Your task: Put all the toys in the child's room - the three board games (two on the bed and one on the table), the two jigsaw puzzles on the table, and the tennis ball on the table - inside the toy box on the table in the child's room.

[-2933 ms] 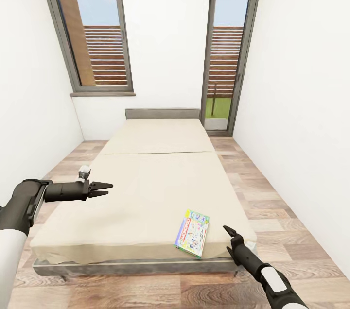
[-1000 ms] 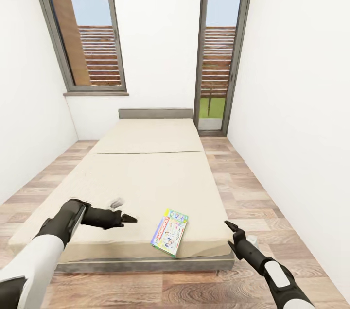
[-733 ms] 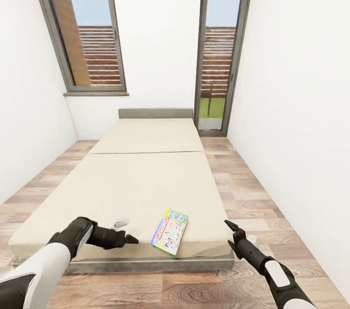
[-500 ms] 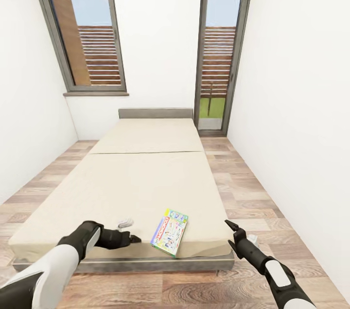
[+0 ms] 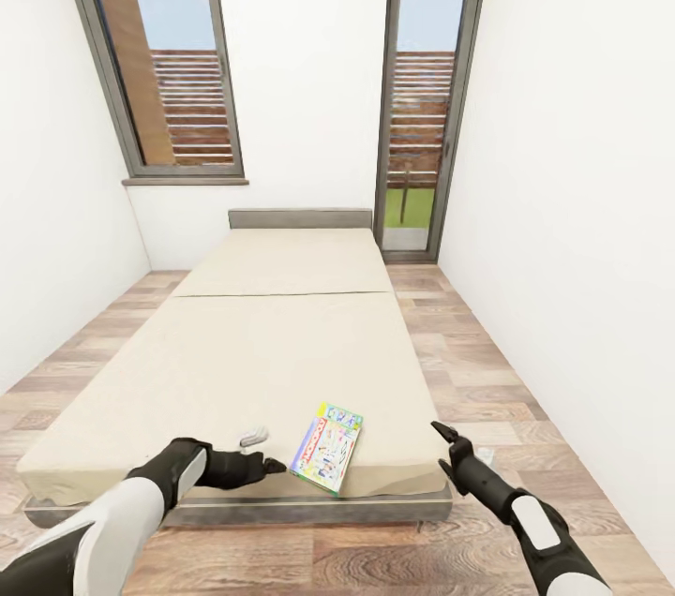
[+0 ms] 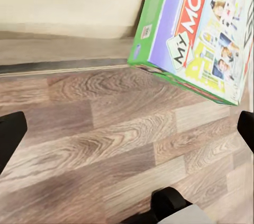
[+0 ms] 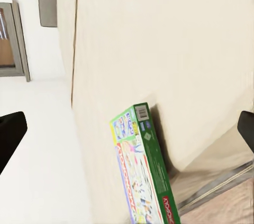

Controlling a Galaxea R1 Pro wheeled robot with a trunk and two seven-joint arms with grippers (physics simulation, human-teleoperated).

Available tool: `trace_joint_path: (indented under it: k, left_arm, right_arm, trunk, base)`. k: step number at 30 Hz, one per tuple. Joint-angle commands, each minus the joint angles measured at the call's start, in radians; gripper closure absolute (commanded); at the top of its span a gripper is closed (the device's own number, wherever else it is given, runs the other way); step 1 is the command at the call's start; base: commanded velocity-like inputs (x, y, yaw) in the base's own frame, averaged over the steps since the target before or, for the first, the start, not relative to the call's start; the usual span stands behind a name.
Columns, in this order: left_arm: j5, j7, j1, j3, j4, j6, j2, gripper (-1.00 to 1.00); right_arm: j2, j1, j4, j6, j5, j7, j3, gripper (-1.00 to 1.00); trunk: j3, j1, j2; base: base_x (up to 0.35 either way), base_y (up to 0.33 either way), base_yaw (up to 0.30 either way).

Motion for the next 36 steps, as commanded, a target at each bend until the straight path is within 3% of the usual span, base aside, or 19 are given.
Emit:
trace_joint_path:
  k: [1,4,9,36]
  left_arm:
    - [-0.001,-0.005,0.000,0.016,0.007,0.007,-0.001,-1.00]
    - [0.040,-0.004,0.000,0.043,0.047,0.009,-0.015,-1.00]
    - [0.074,0.005,0.004,0.054,0.071,0.006,-0.031,-1.00]
    - [0.081,-0.002,0.007,0.058,0.076,-0.014,-0.034,-1.00]
  right_arm:
    - [0.000,0.000,-0.008,0.009,-0.001,0.001,0.005,-1.00]
    - [0.000,0.003,-0.042,0.014,0.003,0.001,0.049,-1.00]
    - [0.000,0.005,-0.061,0.024,0.004,0.000,0.075,-1.00]
    - [-0.001,0.004,-0.065,0.058,0.008,-0.001,0.080,-1.00]
  trunk:
    - [-0.001,0.000,0.000]
    - [-0.001,0.000,0.000]
    - [-0.001,0.000,0.000]
    - [-0.001,0.000,0.000]
  base:
    - [0.000,0.000,0.000]
    - [0.000,0.000,0.000]
    - [0.000,0.000,0.000]
    - [-0.016,-0.076,0.000]
